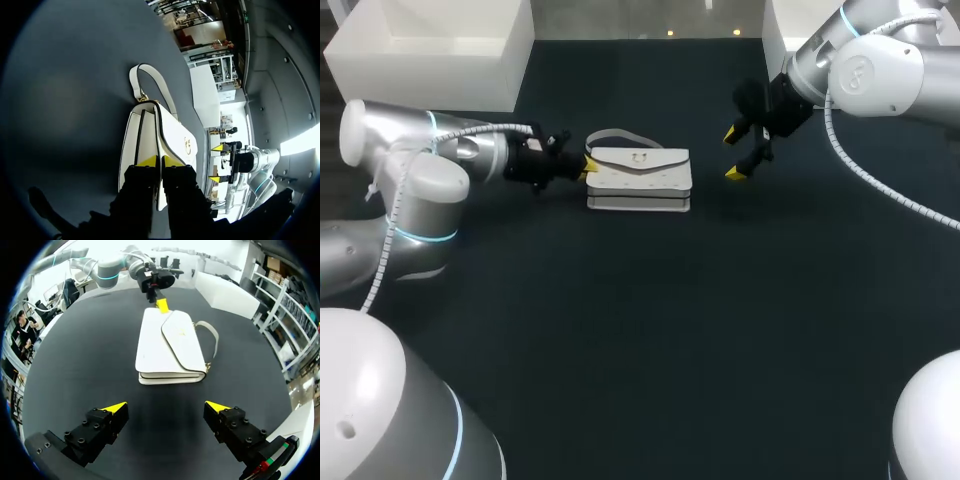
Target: Pick up the bag, open it, inspect its contents, close it, and place it on the opposite side
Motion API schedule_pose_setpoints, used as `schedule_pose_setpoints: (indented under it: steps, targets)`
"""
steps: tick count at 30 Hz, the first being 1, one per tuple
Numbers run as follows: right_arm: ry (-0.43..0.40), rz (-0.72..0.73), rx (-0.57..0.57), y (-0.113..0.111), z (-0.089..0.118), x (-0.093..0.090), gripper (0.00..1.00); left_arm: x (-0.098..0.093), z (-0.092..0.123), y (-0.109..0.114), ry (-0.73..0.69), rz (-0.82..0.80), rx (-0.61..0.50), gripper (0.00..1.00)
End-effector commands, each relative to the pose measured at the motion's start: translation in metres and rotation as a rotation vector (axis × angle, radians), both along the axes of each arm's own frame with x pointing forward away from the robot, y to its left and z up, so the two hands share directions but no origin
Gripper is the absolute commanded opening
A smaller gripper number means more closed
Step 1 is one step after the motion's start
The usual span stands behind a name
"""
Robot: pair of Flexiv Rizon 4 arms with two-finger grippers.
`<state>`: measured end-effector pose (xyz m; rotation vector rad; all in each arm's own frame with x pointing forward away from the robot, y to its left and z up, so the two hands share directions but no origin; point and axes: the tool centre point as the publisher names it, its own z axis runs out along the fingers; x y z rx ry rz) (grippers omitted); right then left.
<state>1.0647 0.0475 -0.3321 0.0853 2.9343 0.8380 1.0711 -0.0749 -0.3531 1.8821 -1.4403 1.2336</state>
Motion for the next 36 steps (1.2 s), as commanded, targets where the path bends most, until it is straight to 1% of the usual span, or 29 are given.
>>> schedule_pose_setpoints:
  steps: [1, 10, 19, 25, 26, 27, 28, 30, 32, 34, 36]
  targets:
    - [0.002, 0.002, 0.000, 0.000, 0.000, 0.001, 1.00, 0.007, -0.004, -0.007, -0.002, -0.003, -0.004, 0.00]
    - [0.002, 0.002, 0.000, 0.000, 0.000, 0.001, 1.00, 0.013, -0.004, -0.013, -0.011, 0.006, -0.005, 0.00]
    - [0.002, 0.002, 0.000, 0.000, 0.000, 0.001, 1.00, 0.017, -0.001, -0.003, -0.016, 0.034, -0.012, 0.00]
    - [0.002, 0.002, 0.000, 0.000, 0.000, 0.001, 1.00, 0.017, 0.000, -0.002, -0.017, 0.036, -0.014, 0.00]
    - [0.002, 0.002, 0.000, 0.000, 0.000, 0.001, 1.00, 0.017, 0.000, -0.002, -0.016, 0.035, -0.015, 0.24]
    - [0.002, 0.002, 0.000, 0.000, 0.000, 0.001, 1.00, 0.017, 0.000, -0.002, -0.013, 0.032, -0.018, 0.71]
    - [0.002, 0.002, 0.000, 0.000, 0.000, 0.001, 1.00, 0.017, 0.000, -0.002, -0.012, 0.031, -0.019, 1.00]
    - [0.002, 0.002, 0.000, 0.000, 0.000, 0.001, 1.00, 0.014, 0.004, 0.001, -0.012, 0.023, -0.026, 1.00]
    - [0.002, 0.002, 0.000, 0.000, 0.000, 0.001, 1.00, 0.011, 0.011, 0.009, -0.018, 0.013, -0.032, 1.00]
    - [0.002, 0.002, 0.000, 0.000, 0.000, 0.001, 1.00, 0.009, 0.019, 0.019, -0.025, -0.003, -0.032, 1.00]
    - [-0.015, -0.006, -0.024, 0.002, 0.006, 0.001, 1.00, 0.007, 0.030, 0.035, -0.028, -0.033, -0.029, 1.00]
